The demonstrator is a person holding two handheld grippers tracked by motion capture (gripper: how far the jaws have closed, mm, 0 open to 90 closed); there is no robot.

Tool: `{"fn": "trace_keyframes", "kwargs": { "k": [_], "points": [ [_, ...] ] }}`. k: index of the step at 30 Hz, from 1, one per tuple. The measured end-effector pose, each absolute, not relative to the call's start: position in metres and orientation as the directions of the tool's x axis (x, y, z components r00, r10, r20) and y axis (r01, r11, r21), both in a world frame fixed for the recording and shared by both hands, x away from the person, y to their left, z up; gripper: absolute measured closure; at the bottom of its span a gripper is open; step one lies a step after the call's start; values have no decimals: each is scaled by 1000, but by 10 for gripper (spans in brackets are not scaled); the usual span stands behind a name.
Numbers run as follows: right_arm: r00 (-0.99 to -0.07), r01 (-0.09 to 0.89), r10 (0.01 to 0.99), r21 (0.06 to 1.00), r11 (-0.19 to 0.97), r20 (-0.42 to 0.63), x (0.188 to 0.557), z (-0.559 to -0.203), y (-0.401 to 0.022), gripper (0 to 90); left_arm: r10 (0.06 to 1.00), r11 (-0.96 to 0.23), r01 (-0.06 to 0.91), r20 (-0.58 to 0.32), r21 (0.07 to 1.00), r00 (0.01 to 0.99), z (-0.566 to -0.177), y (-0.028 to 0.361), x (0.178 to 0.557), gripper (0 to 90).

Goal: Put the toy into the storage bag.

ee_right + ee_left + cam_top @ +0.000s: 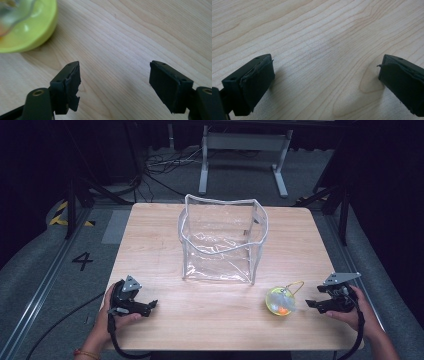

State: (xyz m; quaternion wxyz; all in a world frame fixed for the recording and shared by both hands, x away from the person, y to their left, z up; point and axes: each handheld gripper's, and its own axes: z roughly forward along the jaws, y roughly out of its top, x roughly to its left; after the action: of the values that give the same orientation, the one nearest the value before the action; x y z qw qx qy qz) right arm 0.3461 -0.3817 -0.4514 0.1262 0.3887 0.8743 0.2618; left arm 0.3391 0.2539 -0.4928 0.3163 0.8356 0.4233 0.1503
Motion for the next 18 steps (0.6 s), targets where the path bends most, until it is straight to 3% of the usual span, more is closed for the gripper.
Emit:
{"fn": "trace_keyframes", "kwargs": {
  "k": [18],
  "points": [
    [-752, 537, 656, 520, 664, -62, 347, -391, -355, 217, 803, -440, 613, -19, 656, 596, -493, 254, 339, 6]
  ]
}}
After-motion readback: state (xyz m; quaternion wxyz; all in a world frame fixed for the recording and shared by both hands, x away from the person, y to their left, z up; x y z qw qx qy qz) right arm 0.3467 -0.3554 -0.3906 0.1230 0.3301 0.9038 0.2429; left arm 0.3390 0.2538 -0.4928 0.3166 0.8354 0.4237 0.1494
